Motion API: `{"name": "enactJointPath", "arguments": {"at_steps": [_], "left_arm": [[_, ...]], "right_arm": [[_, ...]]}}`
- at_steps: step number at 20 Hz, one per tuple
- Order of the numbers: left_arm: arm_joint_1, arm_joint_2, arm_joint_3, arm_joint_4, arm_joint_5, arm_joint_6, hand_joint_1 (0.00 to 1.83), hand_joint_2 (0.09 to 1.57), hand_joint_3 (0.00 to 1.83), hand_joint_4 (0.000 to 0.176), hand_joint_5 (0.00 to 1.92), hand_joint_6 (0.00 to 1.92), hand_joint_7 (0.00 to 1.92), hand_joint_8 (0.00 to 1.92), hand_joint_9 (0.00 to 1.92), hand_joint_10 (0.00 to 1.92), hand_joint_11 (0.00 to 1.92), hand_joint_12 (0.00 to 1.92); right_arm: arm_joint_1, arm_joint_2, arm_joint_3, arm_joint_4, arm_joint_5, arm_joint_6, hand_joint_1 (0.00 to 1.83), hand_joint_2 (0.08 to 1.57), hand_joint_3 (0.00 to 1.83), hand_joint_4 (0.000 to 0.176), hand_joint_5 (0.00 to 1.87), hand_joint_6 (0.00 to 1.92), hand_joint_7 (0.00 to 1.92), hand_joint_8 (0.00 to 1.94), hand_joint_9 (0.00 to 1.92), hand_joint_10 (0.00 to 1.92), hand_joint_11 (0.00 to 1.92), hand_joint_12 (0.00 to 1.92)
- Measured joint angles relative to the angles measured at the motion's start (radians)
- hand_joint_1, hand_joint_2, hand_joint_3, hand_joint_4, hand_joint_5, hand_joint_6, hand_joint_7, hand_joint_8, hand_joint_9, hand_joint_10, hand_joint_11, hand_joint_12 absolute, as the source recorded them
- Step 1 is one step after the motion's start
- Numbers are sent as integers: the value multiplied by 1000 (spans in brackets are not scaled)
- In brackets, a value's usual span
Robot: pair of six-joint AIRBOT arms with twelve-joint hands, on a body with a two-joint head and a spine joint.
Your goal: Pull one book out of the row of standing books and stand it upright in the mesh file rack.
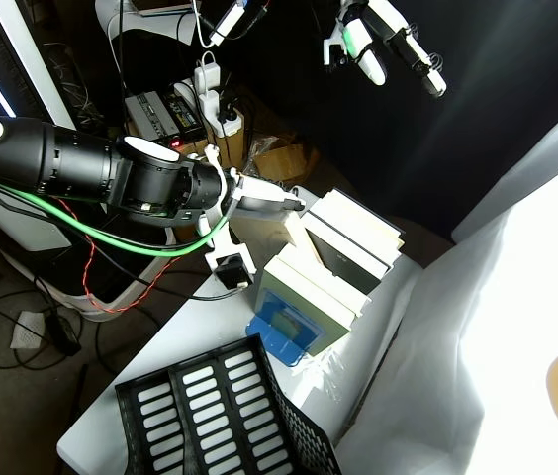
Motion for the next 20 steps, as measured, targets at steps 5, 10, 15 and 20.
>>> {"name": "enactJointPath", "arguments": {"at_steps": [5,10,15,20], "left_arm": [[18,8,-15,-10,-32,0,912,1553,48,0,95,13,0,0,0,0,0,0],[21,17,-26,-8,-55,0,856,1481,3,0,119,16,3,1,0,0,0,0],[26,24,-35,-14,-71,0,569,1443,0,0,164,24,0,0,0,0,0,0],[29,34,-41,-16,-84,0,514,1453,2,0,157,14,0,0,0,0,0,0]], "right_arm": [[0,-36,34,-136,-25,98,980,866,0,0,5,2,0,0,0,0,0,0],[-19,-95,82,-428,-45,368,1168,993,32,0,38,16,0,0,0,0,0,0],[-24,-98,94,-489,-44,438,1173,1007,23,26,31,11,30,12,0,0,9,5],[-23,-99,98,-484,-44,438,1173,1007,20,26,35,11,0,0,0,0,12,6]]}}
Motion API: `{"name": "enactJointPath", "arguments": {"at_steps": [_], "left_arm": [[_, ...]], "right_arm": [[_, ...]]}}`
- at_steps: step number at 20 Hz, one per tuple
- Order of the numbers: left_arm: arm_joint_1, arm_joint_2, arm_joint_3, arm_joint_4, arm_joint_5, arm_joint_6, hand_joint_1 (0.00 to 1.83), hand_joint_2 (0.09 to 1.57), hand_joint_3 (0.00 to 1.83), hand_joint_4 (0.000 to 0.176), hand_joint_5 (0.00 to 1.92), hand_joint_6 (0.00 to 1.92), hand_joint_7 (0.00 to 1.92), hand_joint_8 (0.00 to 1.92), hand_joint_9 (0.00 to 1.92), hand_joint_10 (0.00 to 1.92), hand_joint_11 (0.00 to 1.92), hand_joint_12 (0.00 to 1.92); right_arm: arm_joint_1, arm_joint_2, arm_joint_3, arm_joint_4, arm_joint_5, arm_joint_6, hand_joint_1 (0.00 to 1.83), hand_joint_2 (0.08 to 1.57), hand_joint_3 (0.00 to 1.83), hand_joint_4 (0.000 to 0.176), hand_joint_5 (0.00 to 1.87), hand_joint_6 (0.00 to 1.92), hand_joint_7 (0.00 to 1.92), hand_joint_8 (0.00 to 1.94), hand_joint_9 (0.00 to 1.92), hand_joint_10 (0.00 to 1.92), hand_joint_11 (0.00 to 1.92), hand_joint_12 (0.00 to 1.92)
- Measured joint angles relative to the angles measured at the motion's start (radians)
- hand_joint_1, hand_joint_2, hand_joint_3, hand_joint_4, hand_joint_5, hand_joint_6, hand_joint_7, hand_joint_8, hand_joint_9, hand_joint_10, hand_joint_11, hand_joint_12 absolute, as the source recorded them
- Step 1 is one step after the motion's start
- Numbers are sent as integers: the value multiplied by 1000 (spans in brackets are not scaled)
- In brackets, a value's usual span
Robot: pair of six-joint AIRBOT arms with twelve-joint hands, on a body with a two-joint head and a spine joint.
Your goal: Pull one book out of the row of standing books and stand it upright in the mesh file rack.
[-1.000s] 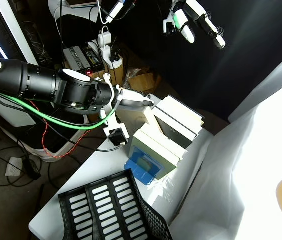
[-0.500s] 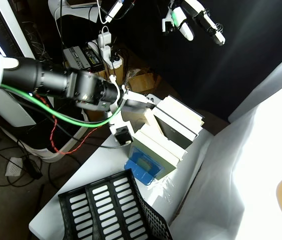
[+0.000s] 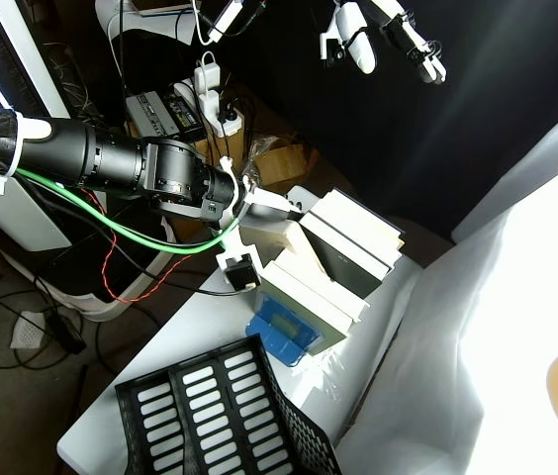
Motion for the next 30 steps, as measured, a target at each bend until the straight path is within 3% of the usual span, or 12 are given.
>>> {"name": "enactJointPath", "arguments": {"at_steps": [2,3,5,6,7,8,9,11,13,17,24,30], "left_arm": [[0,10,-8,-3,-11,0,499,1455,2,8,149,9,0,0,0,0,0,0],[0,12,-8,-1,-19,0,459,1454,2,12,130,0,0,0,0,0,0,0],[0,16,-10,8,-26,0,435,1453,1,16,124,0,0,0,0,0,0,0],[0,19,-11,15,-28,0,445,1450,0,16,130,2,0,0,0,0,0,0],[-3,26,-15,17,-31,0,447,1449,0,16,131,3,0,0,0,0,0,0],[-5,34,-18,18,-39,0,447,1449,0,16,131,3,0,0,0,0,0,0],[-5,38,-23,15,-45,0,481,1440,0,0,134,4,0,0,0,0,0,0],[-5,47,-31,18,-60,0,487,1438,0,0,130,2,0,0,0,0,0,0],[-6,47,-32,33,-64,0,512,1439,0,0,154,11,0,0,0,0,0,0],[-6,47,-32,31,-67,0,515,1435,0,4,160,9,0,0,0,0,0,0],[-6,47,-32,32,-68,0,489,1438,0,11,157,4,0,0,0,0,0,0],[-6,47,-32,31,-70,0,515,1427,0,16,167,5,0,0,0,0,0,0]], "right_arm": [[0,2,-10,1,-1,1,1181,998,15,18,6,1,0,0,0,0,2,0],[0,2,-10,1,3,2,1046,985,8,62,92,38,20,7,0,0,1,0],[0,5,-10,3,7,3,1153,1125,66,28,142,61,78,29,71,32,14,8],[1,10,-13,5,13,1,1272,1148,16,0,281,282,283,56,134,429,2,1182],[3,16,-13,8,24,-2,1293,1154,6,0,253,474,332,62,26,791,0,1594],[6,24,-19,13,26,-12,1293,1154,6,0,253,474,332,62,26,791,0,1594],[13,26,-19,16,32,-19,1235,1083,177,0,667,1083,875,935,750,1178,507,1736],[27,29,-19,35,37,-44,1240,1094,121,0,790,1158,1034,1100,925,1253,599,1798],[35,24,-23,43,37,-54,1186,964,505,0,753,1387,921,1309,865,1435,602,1919],[35,21,-24,46,41,-55,1261,725,866,0,870,1241,1066,1367,1092,1445,761,1868],[35,21,-24,46,40,-56,1247,818,732,0,830,1205,997,1447,1089,1575,797,1919],[36,24,-36,42,44,-62,1268,723,811,0,896,1206,1115,1212,1085,1330,724,1783]]}}
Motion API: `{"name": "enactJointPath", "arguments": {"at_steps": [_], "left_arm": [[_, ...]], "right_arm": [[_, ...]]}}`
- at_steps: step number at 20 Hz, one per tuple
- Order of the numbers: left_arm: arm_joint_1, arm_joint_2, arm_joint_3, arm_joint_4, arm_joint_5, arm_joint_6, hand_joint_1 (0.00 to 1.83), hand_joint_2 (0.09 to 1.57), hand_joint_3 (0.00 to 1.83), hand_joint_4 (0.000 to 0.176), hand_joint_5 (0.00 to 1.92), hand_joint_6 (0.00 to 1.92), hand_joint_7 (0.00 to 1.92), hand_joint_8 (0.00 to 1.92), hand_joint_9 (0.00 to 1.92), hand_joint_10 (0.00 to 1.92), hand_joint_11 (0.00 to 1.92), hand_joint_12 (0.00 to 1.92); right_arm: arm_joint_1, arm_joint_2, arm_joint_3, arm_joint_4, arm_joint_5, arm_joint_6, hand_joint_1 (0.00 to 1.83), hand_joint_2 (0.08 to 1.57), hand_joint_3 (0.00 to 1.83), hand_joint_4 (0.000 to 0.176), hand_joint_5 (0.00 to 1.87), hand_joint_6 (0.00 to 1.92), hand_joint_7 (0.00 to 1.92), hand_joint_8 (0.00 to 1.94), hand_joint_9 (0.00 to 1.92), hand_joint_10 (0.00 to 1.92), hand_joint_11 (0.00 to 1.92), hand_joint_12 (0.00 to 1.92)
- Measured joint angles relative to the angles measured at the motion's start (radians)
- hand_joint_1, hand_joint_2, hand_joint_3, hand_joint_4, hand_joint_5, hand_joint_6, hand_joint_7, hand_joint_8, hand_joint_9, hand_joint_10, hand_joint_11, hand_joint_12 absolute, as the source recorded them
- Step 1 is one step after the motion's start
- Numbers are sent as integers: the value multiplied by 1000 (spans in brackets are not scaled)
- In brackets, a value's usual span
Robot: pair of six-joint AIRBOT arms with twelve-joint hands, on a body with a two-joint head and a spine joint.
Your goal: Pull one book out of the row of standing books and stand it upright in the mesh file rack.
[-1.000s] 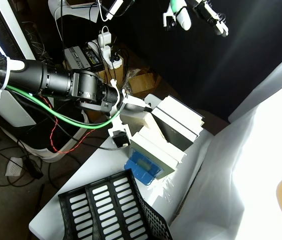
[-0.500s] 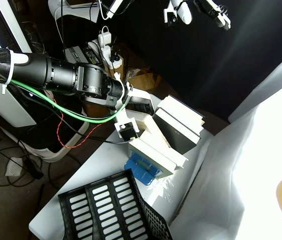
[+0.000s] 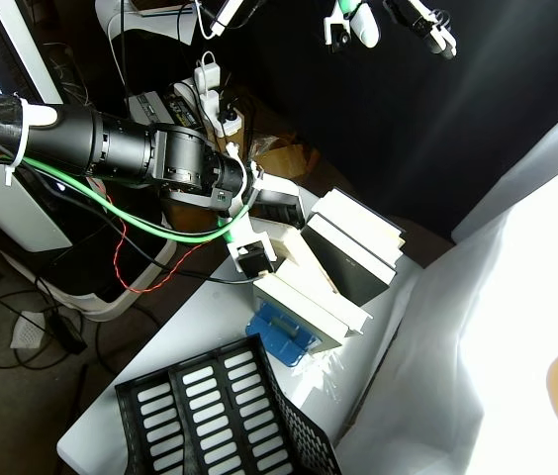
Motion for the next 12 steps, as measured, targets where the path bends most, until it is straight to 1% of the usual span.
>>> {"name": "enactJointPath", "arguments": {"at_steps": [1,2,3,4,5,6,7,8,9,10,11,12], "left_arm": [[0,0,0,-1,-1,0,526,1429,0,11,166,4,0,0,0,0,0,0],[0,0,-1,-3,-2,0,531,1430,0,15,164,3,0,0,0,0,0,0],[0,0,-3,-7,-3,0,540,1427,0,25,163,3,0,0,0,0,20,10],[0,0,-4,-8,-2,0,546,1429,0,10,160,1,0,0,0,0,43,24],[0,0,-5,-8,-3,0,574,1425,0,2,158,0,0,0,0,0,44,35],[0,0,-5,-8,-4,0,565,1426,0,4,144,4,0,0,0,0,8,160],[0,0,-5,-8,-4,0,553,1427,0,5,142,3,0,0,0,0,1,367],[0,0,-5,-11,-4,0,540,1429,0,2,143,3,0,0,0,0,0,422],[0,0,-5,-14,-4,0,568,1421,0,0,157,5,0,0,0,0,0,485],[0,0,-11,-23,-6,0,538,1425,2,0,151,1,0,0,0,0,0,498],[0,0,-11,-17,-4,0,497,1433,2,8,136,12,0,0,0,0,0,137],[0,0,-11,-14,-4,0,493,1439,3,5,134,13,0,0,0,0,0,27]], "right_arm": [[2,0,-9,-4,7,0,1362,784,694,0,857,1251,1070,1204,952,1281,702,1753],[2,3,-24,-3,13,-6,1288,671,937,0,928,1215,1077,1386,1093,1505,813,1868],[6,5,-38,6,23,-21,1264,660,986,0,895,1309,1083,1377,1075,1505,744,1877],[19,10,-56,35,51,-35,1263,747,772,0,884,1217,1106,1196,1064,1348,695,1787],[36,22,-77,49,78,-43,1349,1003,266,0,806,1166,1057,1006,917,1319,592,1727],[51,35,-88,77,98,-51,1368,1086,75,0,821,1128,1063,887,914,1284,571,1690],[63,56,-101,98,101,-61,1370,1109,16,0,840,1187,1065,789,917,1238,535,1661],[65,70,-111,102,103,-70,1369,1117,5,0,852,1209,1054,764,909,1235,518,1652],[68,80,-117,113,105,-74,1366,1125,3,0,854,1228,1018,797,897,1250,513,1657],[75,93,-128,123,117,-81,1246,1128,2,0,881,1220,1030,849,892,995,526,1640],[82,105,-139,142,129,-82,1216,1136,3,0,860,1227,1028,897,902,914,540,1643],[90,116,-148,158,138,-80,1210,1138,3,0,852,1228,1028,911,904,897,550,1651]]}}
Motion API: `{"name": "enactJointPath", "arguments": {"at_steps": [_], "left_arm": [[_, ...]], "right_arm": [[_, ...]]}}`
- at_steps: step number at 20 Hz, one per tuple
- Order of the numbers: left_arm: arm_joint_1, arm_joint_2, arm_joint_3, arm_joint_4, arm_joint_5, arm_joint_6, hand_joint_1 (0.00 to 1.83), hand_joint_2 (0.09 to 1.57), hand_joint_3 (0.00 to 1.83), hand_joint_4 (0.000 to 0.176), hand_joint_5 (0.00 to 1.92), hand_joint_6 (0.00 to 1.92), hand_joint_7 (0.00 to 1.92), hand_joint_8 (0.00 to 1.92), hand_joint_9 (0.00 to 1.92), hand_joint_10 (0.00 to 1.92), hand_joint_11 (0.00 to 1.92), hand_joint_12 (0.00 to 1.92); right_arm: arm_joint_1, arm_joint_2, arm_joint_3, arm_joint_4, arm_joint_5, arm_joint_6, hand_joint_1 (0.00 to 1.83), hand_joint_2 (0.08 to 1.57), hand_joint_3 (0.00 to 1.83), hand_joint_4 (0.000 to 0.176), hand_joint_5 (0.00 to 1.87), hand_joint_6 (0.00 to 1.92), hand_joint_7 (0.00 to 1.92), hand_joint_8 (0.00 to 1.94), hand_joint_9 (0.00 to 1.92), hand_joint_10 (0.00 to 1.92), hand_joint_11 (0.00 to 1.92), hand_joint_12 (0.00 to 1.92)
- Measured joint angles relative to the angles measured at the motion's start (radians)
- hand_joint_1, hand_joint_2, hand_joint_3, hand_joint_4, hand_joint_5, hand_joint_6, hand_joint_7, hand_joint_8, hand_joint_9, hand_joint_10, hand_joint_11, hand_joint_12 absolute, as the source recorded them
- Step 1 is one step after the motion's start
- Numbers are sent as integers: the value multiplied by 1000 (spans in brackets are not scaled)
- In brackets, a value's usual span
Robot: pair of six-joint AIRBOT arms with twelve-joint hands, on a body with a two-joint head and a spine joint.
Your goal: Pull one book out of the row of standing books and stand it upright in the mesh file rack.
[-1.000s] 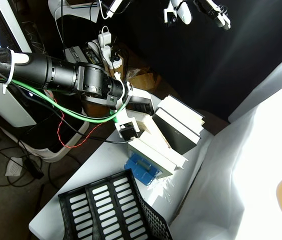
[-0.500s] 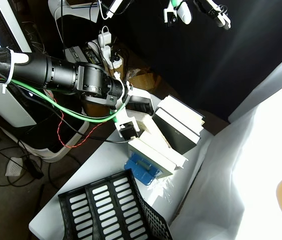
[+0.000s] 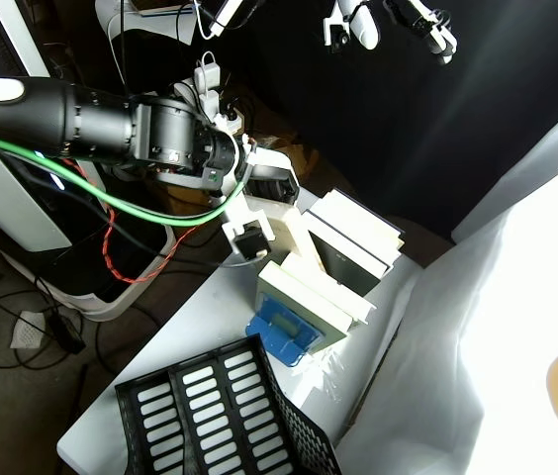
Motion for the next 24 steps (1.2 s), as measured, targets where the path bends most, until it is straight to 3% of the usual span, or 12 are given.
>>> {"name": "enactJointPath", "arguments": {"at_steps": [1,2,4,7,9,10,13,15,18,20,21,24], "left_arm": [[0,0,0,-3,0,0,476,1447,5,8,136,12,0,0,0,0,0,5],[0,0,0,-6,0,0,435,1456,8,14,129,8,0,0,0,0,0,0],[0,0,-2,-11,0,0,423,1458,8,12,130,8,0,0,0,0,0,0],[-4,0,-3,-11,4,0,423,1456,6,13,137,10,7,3,0,0,0,0],[-9,0,-3,-14,7,0,498,1458,3,2,136,8,0,0,0,0,0,0],[-9,0,-3,-13,9,0,523,1447,0,10,135,6,0,0,0,0,0,0],[-12,0,-4,-6,18,0,517,1441,0,10,141,5,0,0,0,0,0,0],[-14,0,-4,-6,24,0,464,1441,0,28,122,1,0,0,0,0,0,0],[-40,-1,-4,2,34,0,452,1441,0,31,113,0,0,0,0,0,0,0],[-64,-1,-3,21,49,0,473,1429,0,36,131,7,0,0,0,0,0,0],[-75,-6,-3,30,55,0,491,1431,0,14,144,10,0,0,0,0,0,0],[-90,-17,-1,55,80,0,478,1442,2,16,138,5,0,0,0,0,0,0]], "right_arm": [[5,10,-6,17,7,-2,1228,1109,0,0,912,1128,1108,788,970,851,651,1599],[11,19,-11,29,16,-2,1344,1109,4,0,872,1146,1077,787,925,1146,608,1645],[19,27,-12,50,30,-2,1369,1122,2,0,835,1184,1049,827,893,1251,585,1658],[27,38,-12,72,40,-2,1371,1121,0,0,839,1181,1046,825,898,1259,588,1681],[38,48,-12,94,57,-2,1368,1134,4,0,809,1213,1005,895,880,1304,551,1732],[50,52,-10,111,68,-1,1371,1132,1,0,820,1179,1011,895,887,1313,563,1743],[74,71,-8,138,88,-2,1371,1138,2,0,798,1164,984,954,898,1334,613,1770],[85,84,-12,142,100,-1,1368,1133,0,0,817,1114,987,961,940,1328,700,1795],[115,111,-12,187,123,-2,1367,1132,0,0,817,1106,988,959,945,1335,697,1812],[135,128,-12,204,127,2,1366,1157,5,0,784,1111,934,1070,859,1439,637,1842],[144,138,-12,210,130,6,1366,1156,4,0,787,1150,924,1077,868,1406,628,1836],[175,164,-11,249,132,8,1356,1172,4,0,814,1222,848,1070,835,1450,587,1821]]}}
